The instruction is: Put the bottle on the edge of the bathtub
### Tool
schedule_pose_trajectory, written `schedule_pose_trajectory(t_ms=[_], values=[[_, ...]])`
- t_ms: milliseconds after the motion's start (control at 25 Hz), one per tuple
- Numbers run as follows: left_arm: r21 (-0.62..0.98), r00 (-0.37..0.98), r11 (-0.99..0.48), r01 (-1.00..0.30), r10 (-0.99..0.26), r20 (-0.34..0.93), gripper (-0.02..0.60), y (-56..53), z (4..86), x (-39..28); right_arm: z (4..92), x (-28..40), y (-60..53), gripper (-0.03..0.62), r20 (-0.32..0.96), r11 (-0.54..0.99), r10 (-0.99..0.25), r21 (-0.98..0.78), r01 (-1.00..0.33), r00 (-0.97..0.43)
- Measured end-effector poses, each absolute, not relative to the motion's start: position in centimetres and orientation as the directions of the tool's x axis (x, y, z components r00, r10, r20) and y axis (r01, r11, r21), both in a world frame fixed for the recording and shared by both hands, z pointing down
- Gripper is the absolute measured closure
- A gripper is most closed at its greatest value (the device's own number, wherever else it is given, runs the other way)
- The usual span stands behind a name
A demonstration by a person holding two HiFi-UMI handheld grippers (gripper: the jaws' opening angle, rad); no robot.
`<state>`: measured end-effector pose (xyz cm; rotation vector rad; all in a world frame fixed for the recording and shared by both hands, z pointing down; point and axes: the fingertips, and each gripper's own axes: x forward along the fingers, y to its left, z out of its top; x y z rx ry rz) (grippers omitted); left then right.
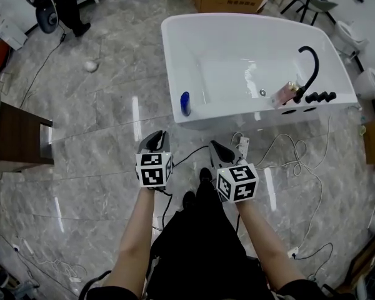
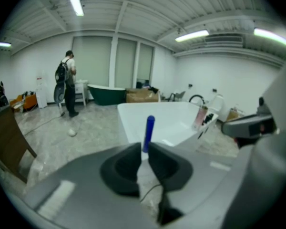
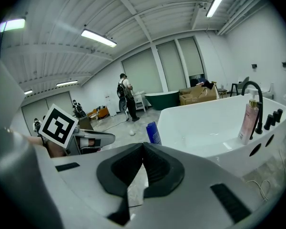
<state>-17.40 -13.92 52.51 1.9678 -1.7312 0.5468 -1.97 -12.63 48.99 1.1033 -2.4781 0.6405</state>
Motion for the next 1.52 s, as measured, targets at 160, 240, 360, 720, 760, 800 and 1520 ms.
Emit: schedule_pose_trajectory(t_ms=[160, 240, 360, 720, 760, 800, 1520], values=[[0.082, 0.125, -0.095, -0.992, -0.823, 0.554, 0.540, -12.3, 51.1, -17.8, 48.5, -1.8, -11.6, 0.591, 0.485, 0.593, -0.608, -0.249, -0.766, -0.629], [0.086, 0.125, -0.094, -0.992, -0.831, 0.542, 0.546, -11.6, 50.5, -17.8, 48.2, -1.5, -11.2, 0.591, 0.482, 0.591, -0.615, -0.242, -0.770, -0.624], [0.090, 0.126, -0.092, -0.992, -0.841, 0.526, 0.561, -10.5, 49.6, -17.8, 47.6, -1.2, -10.7, 0.591, 0.473, 0.587, -0.627, -0.236, -0.774, -0.620], [0.083, 0.121, -0.092, -0.992, -0.858, 0.499, 0.574, -7.3, 47.8, -18.1, 45.7, -0.9, -8.9, 0.591, 0.435, 0.579, -0.657, -0.234, -0.781, -0.616], [0.083, 0.121, -0.092, -0.992, -0.860, 0.495, 0.574, -7.0, 47.6, -18.1, 45.6, -0.8, -8.8, 0.591, 0.432, 0.578, -0.658, -0.234, -0.782, -0.616], [0.083, 0.122, -0.093, -0.992, -0.862, 0.491, 0.574, -6.8, 47.4, -18.0, 45.5, -0.8, -8.6, 0.591, 0.430, 0.578, -0.659, -0.235, -0.782, -0.617], [0.075, 0.127, -0.104, -0.992, -0.891, 0.437, 0.573, -3.6, 44.5, -17.8, 44.8, 0.0, -5.2, 0.592, 0.410, 0.571, -0.669, -0.249, -0.782, -0.620]])
